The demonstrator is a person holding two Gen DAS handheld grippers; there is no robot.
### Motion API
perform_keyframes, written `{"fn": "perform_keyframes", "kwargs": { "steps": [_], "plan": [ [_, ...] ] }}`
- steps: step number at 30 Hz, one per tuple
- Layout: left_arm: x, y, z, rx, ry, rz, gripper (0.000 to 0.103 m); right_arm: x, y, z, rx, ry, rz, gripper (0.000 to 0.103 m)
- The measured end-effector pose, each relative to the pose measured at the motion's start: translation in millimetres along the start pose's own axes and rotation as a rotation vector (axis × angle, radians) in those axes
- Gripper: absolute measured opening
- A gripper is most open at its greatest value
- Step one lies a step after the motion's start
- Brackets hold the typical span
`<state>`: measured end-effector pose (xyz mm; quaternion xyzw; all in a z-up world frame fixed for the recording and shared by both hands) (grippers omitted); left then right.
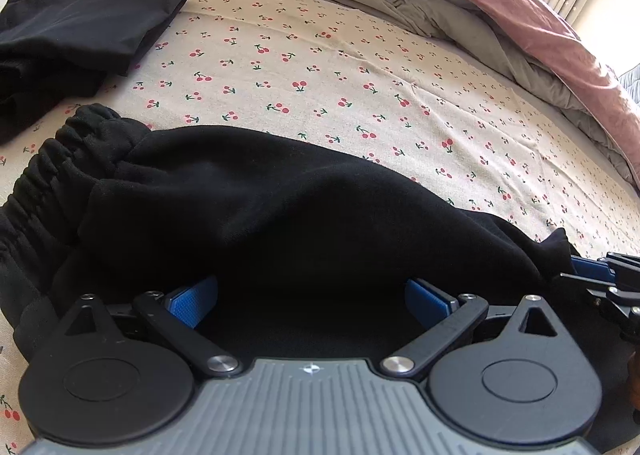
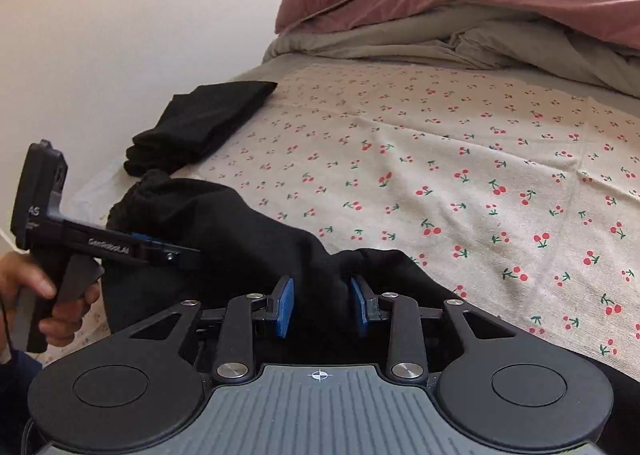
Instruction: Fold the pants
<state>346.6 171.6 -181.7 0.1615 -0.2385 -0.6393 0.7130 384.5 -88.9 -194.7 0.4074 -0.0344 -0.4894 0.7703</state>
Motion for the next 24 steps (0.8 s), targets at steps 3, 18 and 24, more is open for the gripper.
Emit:
{"fn": "perform_keyframes", "kwargs": {
  "steps": [3, 18, 24],
  "plan": [
    [0.5, -1.7, 0.2, 0.001, 0.009, -0.016, 0.103, -12.0, -8.3, 2.4, -0.005, -0.012, 0.051, 0.032],
    [-9.2, 0.3, 5.6, 0.025, -0.026, 0.009, 0.1, 91.5, 32.0, -60.9, -0.031, 0.043, -0.711, 0.023],
    [-70.9, 2.4, 14.8, 0.106, -0.165, 0.399, 0.08, 74.1, 41.0, -23.9, 0.17, 0.025, -0.594, 0.007]
  ]
}}
Point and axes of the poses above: each gripper's, at about its wrist camera, not at the fingertips, and z roughly against the way its jaws point, x to its right, y to its top, the point moved 3 cm from there along -z, roughly the way its jaws point, and after that the axes turned 7 degrees about -z, right-handed, at the moved point
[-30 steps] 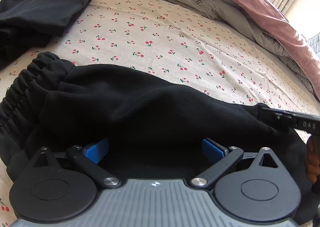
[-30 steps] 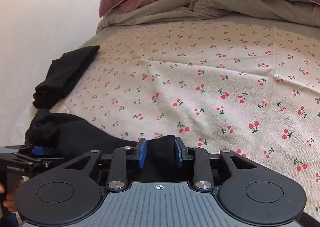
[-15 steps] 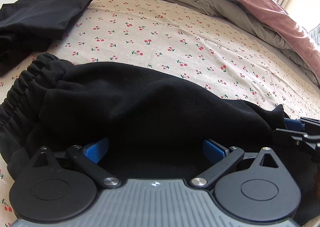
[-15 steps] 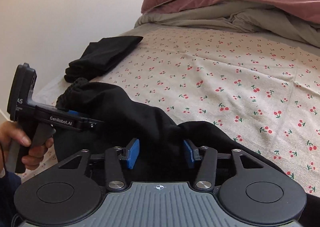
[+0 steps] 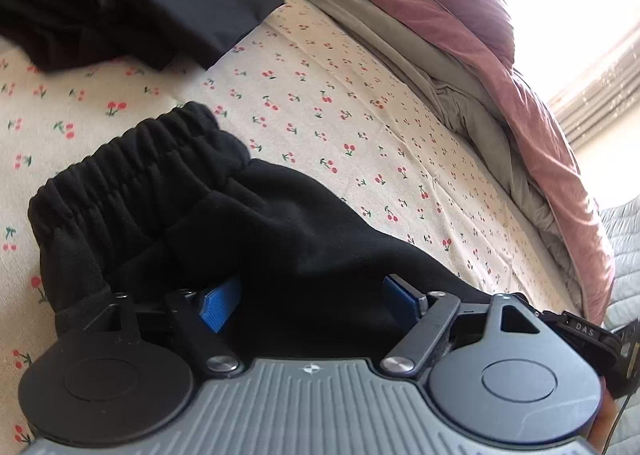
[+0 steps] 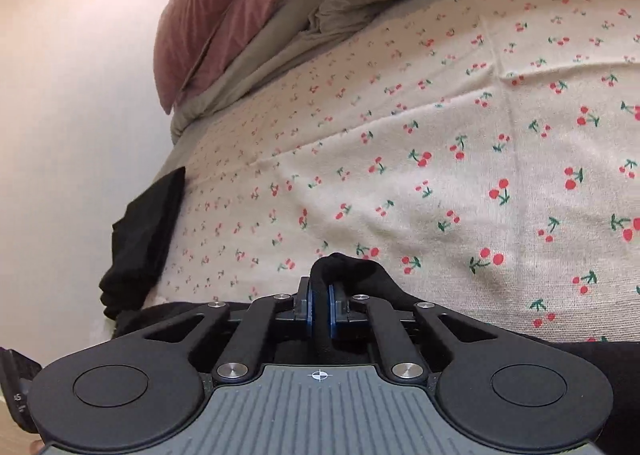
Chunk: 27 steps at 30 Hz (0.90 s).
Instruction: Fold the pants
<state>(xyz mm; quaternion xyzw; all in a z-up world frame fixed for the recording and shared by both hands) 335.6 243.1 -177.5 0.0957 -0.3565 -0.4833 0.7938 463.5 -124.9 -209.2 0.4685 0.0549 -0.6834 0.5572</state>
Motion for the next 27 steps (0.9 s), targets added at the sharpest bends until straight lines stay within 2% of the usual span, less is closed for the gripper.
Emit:
{"fn": "perform_keyframes", "kwargs": {
  "steps": [2, 4, 6, 10, 12, 14, 16, 18, 20, 21, 22, 23, 24, 25, 27],
  "plan": [
    [-0.3, -1.1, -1.9, -0.003, 0.005, -0.009, 0.076, -0.4, 4.2, 7.1, 0.044, 0.037, -0.011, 0.006],
    [4.6, -2.4, -1.5, 0.005, 0.026, -0.029, 0.075, 6.3, 2.1, -9.3, 0.019, -0.051, 0.023, 0.006],
    [2.8, -2.1, -0.3, 0.007, 0.04, -0.021, 0.068, 18.8, 0.4, -30.4, -0.019, -0.124, 0.032, 0.006],
    [-12.4, 0.8, 6.8, 0.019, 0.015, 0.074, 0.054, 32.1, -0.5, -32.0, 0.015, -0.087, -0.035, 0.005],
    [-25.7, 1.0, 10.0, 0.028, -0.017, 0.156, 0.047, 27.6, -3.5, -30.7, 0.032, -0.098, 0.003, 0.005],
    [-31.4, 0.8, 12.6, 0.036, -0.047, 0.207, 0.047, 24.4, -3.4, -24.4, 0.069, -0.076, 0.005, 0.005],
    [-29.2, 1.2, 13.5, 0.035, -0.039, 0.183, 0.047, 22.3, -4.1, -19.5, 0.096, -0.066, -0.008, 0.005],
    [-24.1, 1.3, 14.0, 0.039, -0.036, 0.164, 0.05, 19.0, -7.0, -22.0, 0.089, -0.12, 0.012, 0.005],
    [-21.3, 2.5, 16.7, 0.038, -0.046, 0.151, 0.055, 8.2, -13.4, -21.5, 0.081, -0.221, 0.104, 0.01],
    [-20.3, 3.3, 19.4, 0.04, -0.053, 0.144, 0.059, -0.4, -17.0, -15.8, 0.101, -0.277, 0.156, 0.022],
    [-20.0, 4.6, 21.5, 0.045, -0.057, 0.136, 0.059, -10.7, -23.1, -6.1, 0.149, -0.382, 0.223, 0.045],
    [-19.8, 5.7, 23.4, 0.048, -0.055, 0.122, 0.059, -19.2, -29.7, 2.9, 0.19, -0.458, 0.277, 0.055],
    [-19.8, 6.5, 24.3, 0.05, -0.052, 0.102, 0.059, -29.0, -40.3, 14.0, 0.224, -0.5, 0.343, 0.057],
    [-20.7, 6.5, 24.0, 0.044, -0.05, 0.084, 0.059, -38.4, -53.7, 24.8, 0.227, -0.483, 0.404, 0.057],
    [-24.4, 5.9, 22.1, 0.031, -0.047, 0.079, 0.056, -56.9, -87.2, 41.2, 0.149, -0.39, 0.512, 0.056]
  ]
}}
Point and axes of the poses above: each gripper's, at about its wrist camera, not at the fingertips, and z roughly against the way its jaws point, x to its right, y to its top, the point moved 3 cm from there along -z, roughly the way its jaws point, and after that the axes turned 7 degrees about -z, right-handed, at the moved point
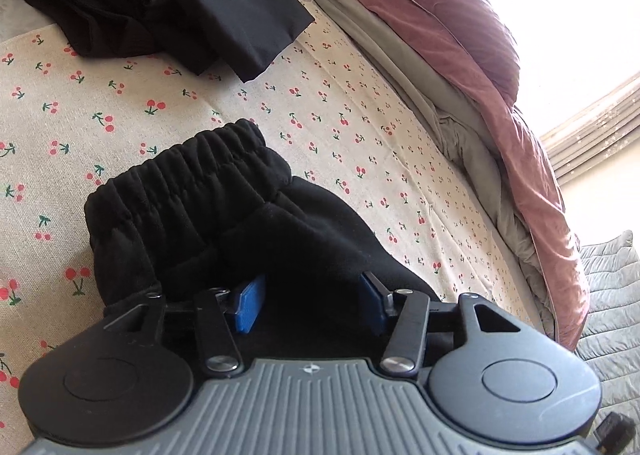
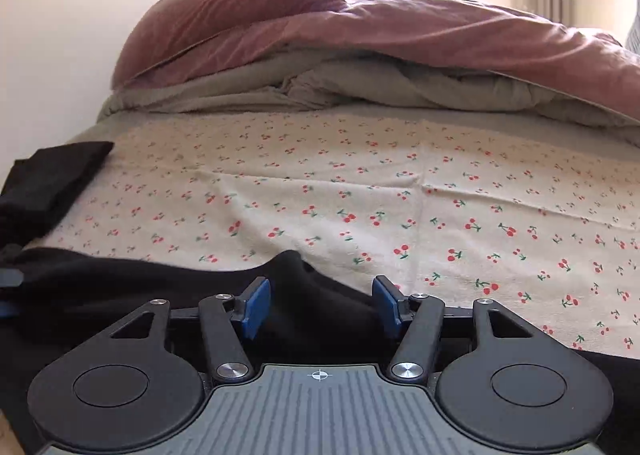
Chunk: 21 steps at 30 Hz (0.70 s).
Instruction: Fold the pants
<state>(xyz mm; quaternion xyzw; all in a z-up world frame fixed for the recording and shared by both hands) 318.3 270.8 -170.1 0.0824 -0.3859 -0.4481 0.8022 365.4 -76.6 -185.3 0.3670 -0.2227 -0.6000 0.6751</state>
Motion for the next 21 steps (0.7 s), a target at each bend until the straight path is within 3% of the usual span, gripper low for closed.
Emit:
{"fn": "perform_keyframes", "kwargs": {
  "steps": [6, 8, 9, 11, 15, 17, 21],
  "plan": [
    [2.7, -3.8, 2.2, -0.006, 0.019, -0.062, 0.056, -75.8, -76.8, 49.7, -0.132, 0.215, 0.323, 0.053],
    [3.9, -7.3, 2.6, -0.012, 0.036, -0.095, 0.059, -93.2, -100.9, 47.4, -0.159, 0.173, 0.449, 0.047],
    [3.9, -8.6, 1.9, -0.014, 0.048, -0.109, 0.061, -95.7, -107.6, 41.8, -0.175, 0.124, 0.468, 0.037],
    [2.1, -10.8, 2.9, -0.009, 0.059, -0.127, 0.061, -98.5, -110.5, 40.5, -0.16, 0.115, 0.46, 0.033],
    [1.7, -12.2, 6.7, 0.007, 0.075, -0.154, 0.061, -109.8, -116.3, 41.7, -0.177, 0.094, 0.477, 0.014],
    [3.3, -13.3, 9.1, 0.013, 0.09, -0.175, 0.061, -108.3, -112.8, 42.6, -0.191, 0.083, 0.424, 0.003],
    [-0.6, -13.3, 11.7, 0.006, 0.08, -0.166, 0.061, -96.8, -108.1, 65.1, -0.191, 0.144, 0.277, 0.002]
  ]
}}
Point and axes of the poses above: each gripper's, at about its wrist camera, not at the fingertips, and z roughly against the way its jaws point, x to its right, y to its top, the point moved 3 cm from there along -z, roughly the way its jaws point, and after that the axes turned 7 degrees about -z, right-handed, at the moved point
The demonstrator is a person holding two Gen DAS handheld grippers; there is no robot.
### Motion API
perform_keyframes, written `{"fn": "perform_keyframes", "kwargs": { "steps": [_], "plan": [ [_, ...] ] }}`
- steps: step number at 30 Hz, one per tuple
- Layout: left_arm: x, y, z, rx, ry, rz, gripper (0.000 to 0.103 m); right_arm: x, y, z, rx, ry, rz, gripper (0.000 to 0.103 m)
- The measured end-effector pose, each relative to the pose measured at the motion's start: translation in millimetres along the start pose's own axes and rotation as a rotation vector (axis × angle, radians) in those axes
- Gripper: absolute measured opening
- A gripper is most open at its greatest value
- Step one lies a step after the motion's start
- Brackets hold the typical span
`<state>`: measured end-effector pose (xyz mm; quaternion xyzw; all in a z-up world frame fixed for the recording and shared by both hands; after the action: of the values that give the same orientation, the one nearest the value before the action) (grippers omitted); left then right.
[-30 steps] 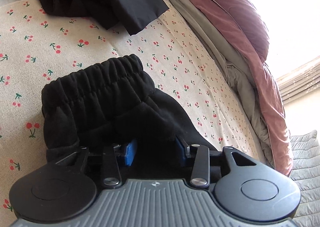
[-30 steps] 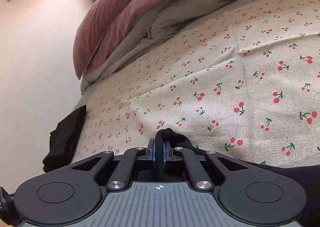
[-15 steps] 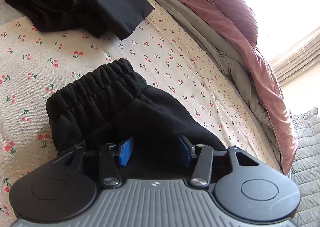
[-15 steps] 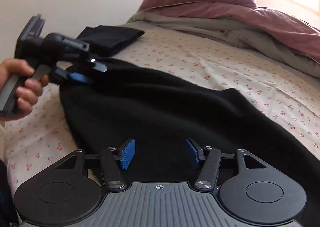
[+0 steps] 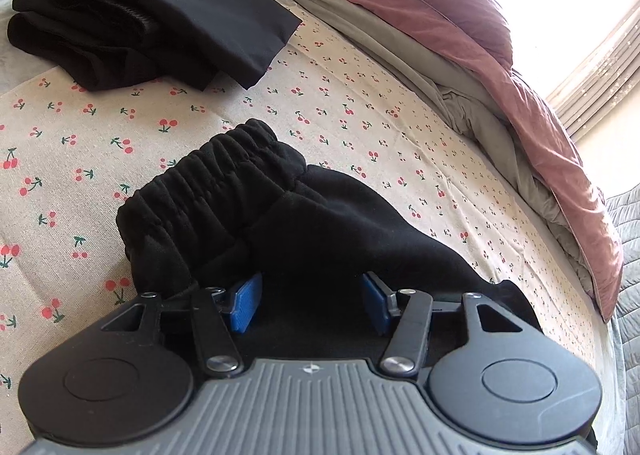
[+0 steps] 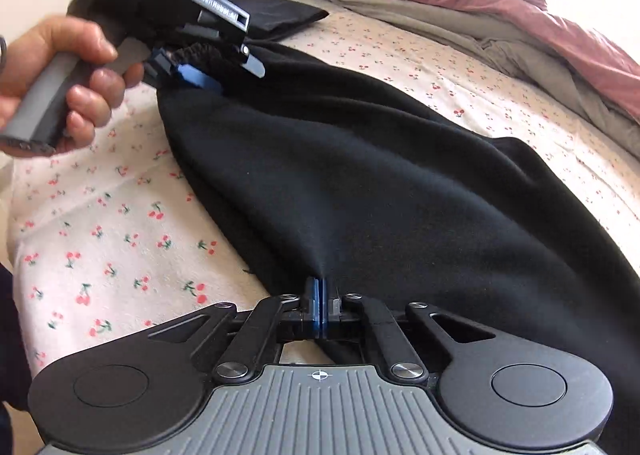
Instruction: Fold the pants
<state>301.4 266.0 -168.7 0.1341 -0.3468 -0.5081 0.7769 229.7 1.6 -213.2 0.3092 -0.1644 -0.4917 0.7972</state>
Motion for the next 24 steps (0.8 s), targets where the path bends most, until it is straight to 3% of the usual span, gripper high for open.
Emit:
{"fn": "perform_keyframes", "kwargs": {
  "steps": [3, 7, 10, 11, 13, 15, 16, 19, 24],
  "plan": [
    [-5.0, -0.4, 0.8, -0.014, -0.01, 0.027, 0.06, 4.8, -7.2, 8.0, 0.005, 0.053, -0.05, 0.002],
    [-1.2, -2.6, 0.4, -0.022, 0.021, 0.01, 0.057, 13.1, -13.8, -13.1, -0.023, 0.026, -0.062, 0.0],
    [7.6, -4.0, 0.8, -0.015, 0.036, -0.013, 0.064, 15.7, -12.7, -16.4, -0.011, 0.031, -0.098, 0.0],
    [11.8, -4.5, 1.3, -0.017, 0.035, -0.022, 0.069, 12.1, -12.7, -11.5, -0.016, 0.052, -0.074, 0.004],
    [22.8, -6.4, 1.8, -0.02, 0.018, -0.052, 0.075, 6.5, -11.8, 1.1, -0.028, 0.112, -0.035, 0.027],
    [41.2, -12.4, 4.9, -0.012, -0.002, -0.108, 0.078, 10.6, -12.0, 23.5, 0.016, 0.151, -0.03, 0.046],
    [51.8, -16.9, 5.2, -0.005, -0.009, -0.146, 0.079, 18.7, -10.1, 32.0, 0.041, 0.128, -0.046, 0.054],
    [81.6, -33.6, -3.8, -0.013, -0.024, -0.266, 0.081, 60.3, -6.8, 46.7, 0.064, 0.06, -0.106, 0.061],
    [116.4, -66.2, -26.6, -0.078, 0.006, -0.425, 0.084, 145.4, -20.7, 40.8, -0.053, -0.162, -0.13, 0.063]
  ]
}}
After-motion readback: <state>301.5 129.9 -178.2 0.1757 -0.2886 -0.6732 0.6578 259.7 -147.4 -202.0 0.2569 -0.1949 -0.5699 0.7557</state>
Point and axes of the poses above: each gripper's, at about its wrist camera, not at the fingertips, and z roughly against the way its jaws point, x to its right, y to its top, the point moved 3 cm from there along -z, roughly the way its jaws point, and after that the axes turned 7 degrees about -z, right-handed, at the moved point
